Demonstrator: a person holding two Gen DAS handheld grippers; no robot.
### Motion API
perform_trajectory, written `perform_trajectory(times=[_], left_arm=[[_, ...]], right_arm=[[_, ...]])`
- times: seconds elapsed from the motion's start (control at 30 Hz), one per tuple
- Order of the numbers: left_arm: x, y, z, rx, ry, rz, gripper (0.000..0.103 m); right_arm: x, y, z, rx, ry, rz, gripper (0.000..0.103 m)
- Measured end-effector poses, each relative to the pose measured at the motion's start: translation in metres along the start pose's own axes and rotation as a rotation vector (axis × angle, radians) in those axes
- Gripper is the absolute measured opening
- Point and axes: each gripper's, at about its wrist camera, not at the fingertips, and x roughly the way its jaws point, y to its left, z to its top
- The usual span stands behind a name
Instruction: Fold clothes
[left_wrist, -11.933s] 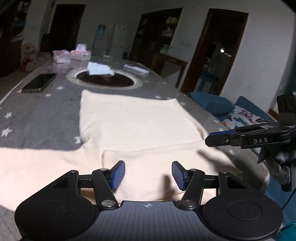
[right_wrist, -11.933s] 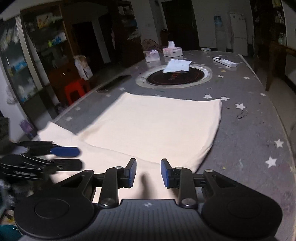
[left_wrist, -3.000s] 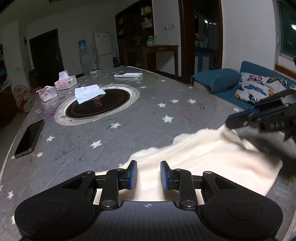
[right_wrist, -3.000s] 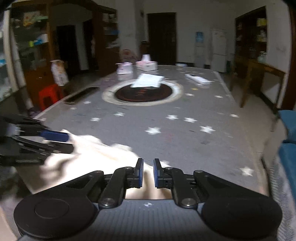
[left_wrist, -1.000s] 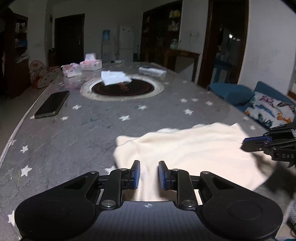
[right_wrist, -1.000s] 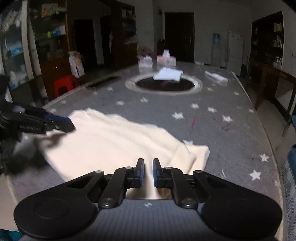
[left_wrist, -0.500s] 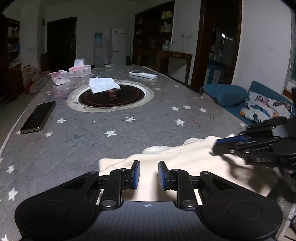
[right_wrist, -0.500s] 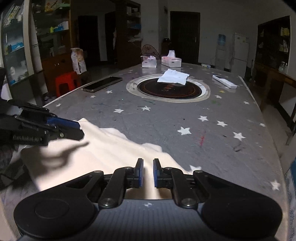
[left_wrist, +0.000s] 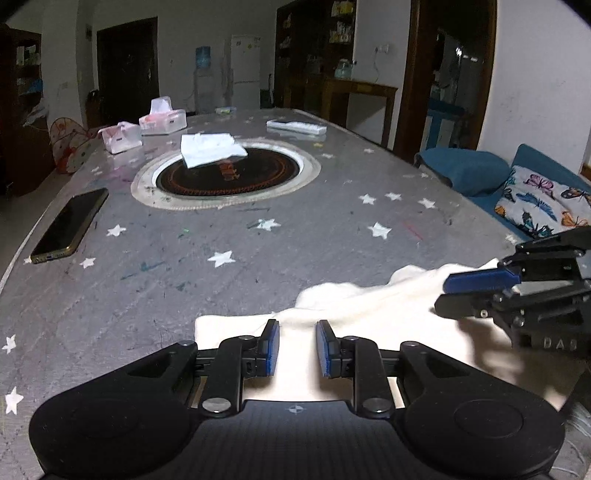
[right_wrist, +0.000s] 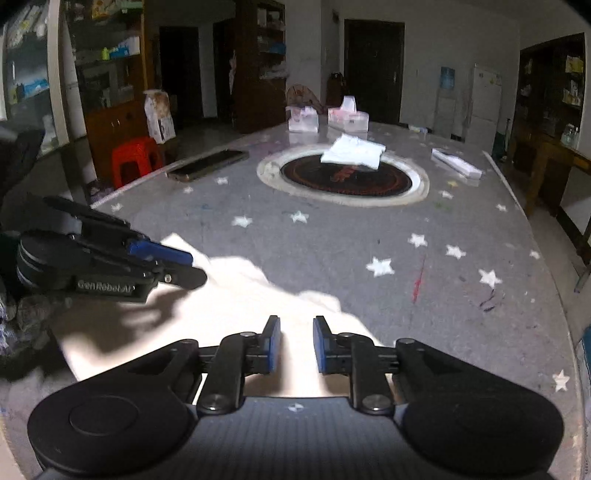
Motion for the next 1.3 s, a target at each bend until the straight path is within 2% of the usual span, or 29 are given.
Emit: perform_trajectory(times=[0.17, 0.27, 0.4, 0.5, 0.57, 0.77, 0.97, 1.1, 1.3], left_arm=[[-0.015, 0.002, 0.0, -0.023, -0.033, -0.001, 0.025], [-0.03, 0.002, -0.002, -0.036, -0.067, 0.003, 0.026], [-0.054, 0.001, -0.018, -0.035, -0.118, 0.076, 0.035], [-0.065, 0.006, -0.031, -0.069, -0.121, 0.12, 0.035], [-0.066, 0.011, -0.04, -0.105, -0.099, 0.124, 0.035], [-0.066, 0.015, -0.058, -0.198, -0.059, 0.07, 0.033], [-0.065, -0.003, -0.059, -0.197, -0.048, 0.003, 0.032], [-0.065, -0.018, -0.061, -0.189, -0.044, -0.048, 0.035], [-0.067, -0.013, -0.059, -0.222, -0.039, -0.036, 0.04]], right_arm=[[-0.006, 0.0, 0.003, 0.011, -0.02, -0.009, 0.021], [-0.019, 0.006, 0.001, -0.001, -0.039, 0.024, 0.026], [-0.034, 0.026, -0.007, -0.056, -0.059, 0.064, 0.035], [-0.037, 0.039, -0.014, -0.104, -0.075, 0.089, 0.038], [-0.033, 0.047, -0.02, -0.134, -0.062, 0.096, 0.038], [-0.031, 0.046, -0.035, -0.151, -0.034, 0.094, 0.039], [-0.042, 0.032, -0.042, -0.161, -0.018, 0.072, 0.039], [-0.053, 0.013, -0.051, -0.141, -0.015, 0.055, 0.043], [-0.063, 0.007, -0.052, -0.131, -0.021, 0.031, 0.046]])
